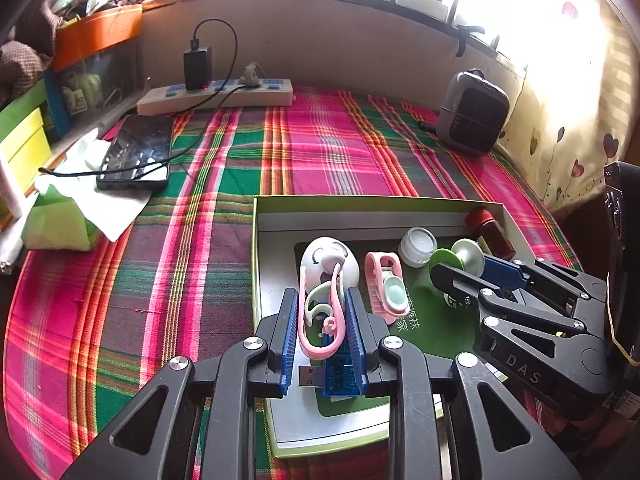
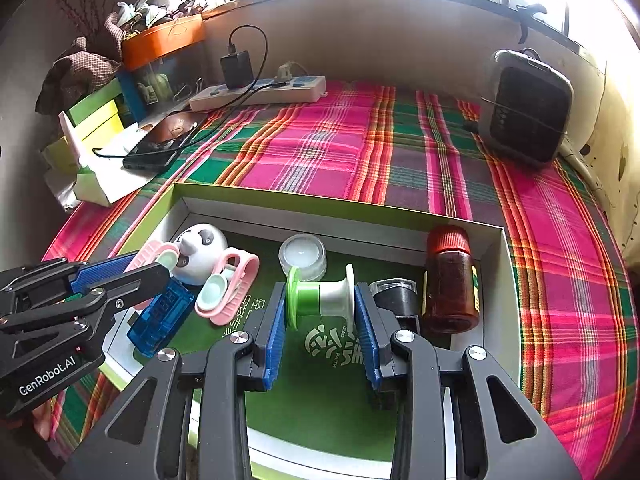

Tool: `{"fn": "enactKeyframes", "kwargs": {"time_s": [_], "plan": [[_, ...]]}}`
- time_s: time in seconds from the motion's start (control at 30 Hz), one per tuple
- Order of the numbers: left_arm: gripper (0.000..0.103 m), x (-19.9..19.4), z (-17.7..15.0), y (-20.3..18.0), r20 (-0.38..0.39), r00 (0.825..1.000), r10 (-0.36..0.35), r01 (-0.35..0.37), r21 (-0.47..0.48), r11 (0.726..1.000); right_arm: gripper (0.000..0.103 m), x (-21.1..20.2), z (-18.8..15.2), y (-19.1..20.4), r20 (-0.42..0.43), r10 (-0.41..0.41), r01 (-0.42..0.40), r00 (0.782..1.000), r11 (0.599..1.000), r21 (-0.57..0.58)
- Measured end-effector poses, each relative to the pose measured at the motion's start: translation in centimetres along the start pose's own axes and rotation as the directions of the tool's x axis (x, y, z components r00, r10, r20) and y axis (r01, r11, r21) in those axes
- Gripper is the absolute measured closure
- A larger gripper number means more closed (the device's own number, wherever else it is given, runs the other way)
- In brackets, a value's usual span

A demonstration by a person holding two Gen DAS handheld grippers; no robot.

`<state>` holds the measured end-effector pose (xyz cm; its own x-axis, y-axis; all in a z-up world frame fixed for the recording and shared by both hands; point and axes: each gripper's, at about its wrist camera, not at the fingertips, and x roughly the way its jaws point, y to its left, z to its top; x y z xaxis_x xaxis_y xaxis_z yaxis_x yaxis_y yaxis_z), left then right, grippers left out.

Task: Organize rigid objects
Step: 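Carry the green-and-white spool and pink hook clip over the green tray, then open both grippers to release the spool and hook clip in the tray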

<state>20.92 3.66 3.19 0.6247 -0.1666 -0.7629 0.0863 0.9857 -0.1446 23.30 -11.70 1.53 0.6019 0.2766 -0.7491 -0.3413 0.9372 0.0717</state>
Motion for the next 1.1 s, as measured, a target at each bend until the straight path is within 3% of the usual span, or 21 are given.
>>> {"fn": "enactKeyframes", "kwargs": {"time_s": [1.1], "plan": [[0.078,0.42,0.28,-0.18,-0.004,1.0,0.004,-0.004,0.004,1.0,0.068,0.61,0.01,0.22,-0.005,0.017,-0.017,1.0,1.0,-0.008]]}}
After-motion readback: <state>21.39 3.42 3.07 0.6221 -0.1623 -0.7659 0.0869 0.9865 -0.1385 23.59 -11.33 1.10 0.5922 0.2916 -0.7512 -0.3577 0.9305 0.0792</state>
